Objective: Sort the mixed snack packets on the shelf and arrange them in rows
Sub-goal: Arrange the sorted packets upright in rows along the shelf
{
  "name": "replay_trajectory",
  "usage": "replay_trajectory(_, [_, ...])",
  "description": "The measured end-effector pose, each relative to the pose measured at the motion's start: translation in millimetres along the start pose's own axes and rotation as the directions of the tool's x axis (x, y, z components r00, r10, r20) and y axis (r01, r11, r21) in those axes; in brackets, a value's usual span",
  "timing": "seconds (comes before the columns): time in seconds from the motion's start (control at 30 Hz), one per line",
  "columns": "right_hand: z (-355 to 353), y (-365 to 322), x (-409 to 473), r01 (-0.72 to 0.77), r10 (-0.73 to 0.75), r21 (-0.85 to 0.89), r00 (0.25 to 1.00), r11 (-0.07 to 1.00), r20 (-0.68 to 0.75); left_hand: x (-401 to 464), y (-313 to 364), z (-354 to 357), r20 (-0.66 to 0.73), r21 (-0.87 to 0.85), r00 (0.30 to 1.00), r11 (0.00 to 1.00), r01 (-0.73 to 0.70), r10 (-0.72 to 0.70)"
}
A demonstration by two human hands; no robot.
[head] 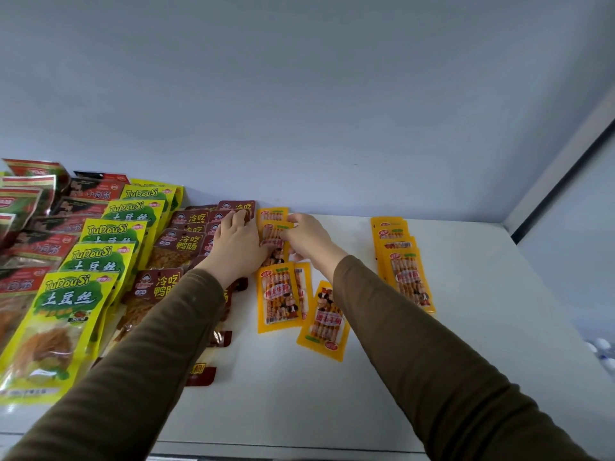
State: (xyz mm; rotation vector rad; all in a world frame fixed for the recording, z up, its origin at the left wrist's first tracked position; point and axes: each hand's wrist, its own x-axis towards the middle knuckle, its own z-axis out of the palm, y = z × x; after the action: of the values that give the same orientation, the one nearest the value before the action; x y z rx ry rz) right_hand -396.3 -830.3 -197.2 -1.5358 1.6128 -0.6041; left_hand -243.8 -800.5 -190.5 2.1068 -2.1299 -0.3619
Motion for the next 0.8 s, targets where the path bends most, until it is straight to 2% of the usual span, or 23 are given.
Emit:
replay_trajectory(0.17, [0.1, 2.0, -1.4, 0.004, -0.005, 0.111, 1.0, 0.994, 0.004, -1.4, -0.4, -0.6, -0.029, 0.009, 1.0, 1.0, 0.008, -0.007])
replay_trajectory(0.37, [-2.4, 3.5, -5.0, -0.038, 0.035, 0.139, 0.999, 0.989, 0.024, -4.3, -0.3, -1.1, -0.036, 0.009, 0.999, 1.0, 0.012, -0.012])
replay_trajectory(0.53, [-9.0, -0.6, -2.8, -0.075, 0.056, 0.207, 0.994, 0.975, 0.094, -7.2, -1.2, -1.3, -0.045, 0.012, 0.999, 1.0, 0.017, -0.017])
replay_trajectory(0.67, [-13.6, 5.7, -3.1, -0.066, 0.018, 0.261, 0.983, 0.963, 0.183, -9.8, -2.9, -3.8, -0.048, -0.003, 0.999, 1.0, 0.023, -0.023])
replay_trajectory(0.8, [-18.2, 9.8, -3.9, -0.04, -0.008, 0.222, 0.978, 0.974, 0.208, -12.9, -4.1, -5.2, -0.003, 0.031, 1.0, 1.0, 0.006, -0.006])
